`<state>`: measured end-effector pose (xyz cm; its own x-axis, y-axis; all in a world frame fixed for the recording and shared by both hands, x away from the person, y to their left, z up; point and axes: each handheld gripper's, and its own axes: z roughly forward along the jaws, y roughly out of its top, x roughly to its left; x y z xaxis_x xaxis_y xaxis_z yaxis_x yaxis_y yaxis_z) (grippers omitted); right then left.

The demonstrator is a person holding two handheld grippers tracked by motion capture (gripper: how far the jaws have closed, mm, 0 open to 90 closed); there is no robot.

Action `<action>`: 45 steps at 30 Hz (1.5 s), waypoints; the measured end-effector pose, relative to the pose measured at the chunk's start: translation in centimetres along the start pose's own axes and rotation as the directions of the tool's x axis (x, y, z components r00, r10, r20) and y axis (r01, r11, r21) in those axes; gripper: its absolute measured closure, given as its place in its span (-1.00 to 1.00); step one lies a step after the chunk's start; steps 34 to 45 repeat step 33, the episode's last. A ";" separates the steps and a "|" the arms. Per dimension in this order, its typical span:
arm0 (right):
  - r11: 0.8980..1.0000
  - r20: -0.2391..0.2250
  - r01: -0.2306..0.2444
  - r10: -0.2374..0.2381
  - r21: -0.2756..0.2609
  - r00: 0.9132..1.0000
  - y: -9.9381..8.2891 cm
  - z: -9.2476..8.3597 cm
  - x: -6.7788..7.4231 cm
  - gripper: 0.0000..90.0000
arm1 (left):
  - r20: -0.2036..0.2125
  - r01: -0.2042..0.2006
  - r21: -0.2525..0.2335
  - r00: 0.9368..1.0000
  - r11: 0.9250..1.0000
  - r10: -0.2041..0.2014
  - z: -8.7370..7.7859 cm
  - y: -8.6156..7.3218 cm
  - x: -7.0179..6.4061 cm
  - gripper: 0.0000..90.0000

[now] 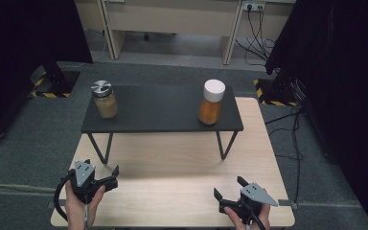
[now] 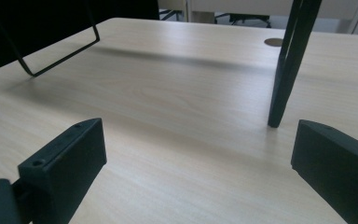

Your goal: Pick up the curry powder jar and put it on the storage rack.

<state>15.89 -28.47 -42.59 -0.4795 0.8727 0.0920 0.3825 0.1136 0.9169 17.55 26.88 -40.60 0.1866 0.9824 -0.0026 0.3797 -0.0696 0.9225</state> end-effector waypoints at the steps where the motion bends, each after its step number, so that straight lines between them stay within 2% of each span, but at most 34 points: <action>1: 1.000 0.000 -0.001 0.001 0.001 1.000 0.0 0.0 0.0 -0.92 | -0.001 -0.001 -0.001 1.000 1.000 0.001 0.0 0.0 -0.1 -1.00; 45: 1.000 -0.006 -0.004 0.003 -0.008 1.000 -0.2 -0.3 0.1 -0.92 | 0.005 -0.004 -0.021 1.000 1.000 0.004 -0.5 0.2 -0.1 -1.00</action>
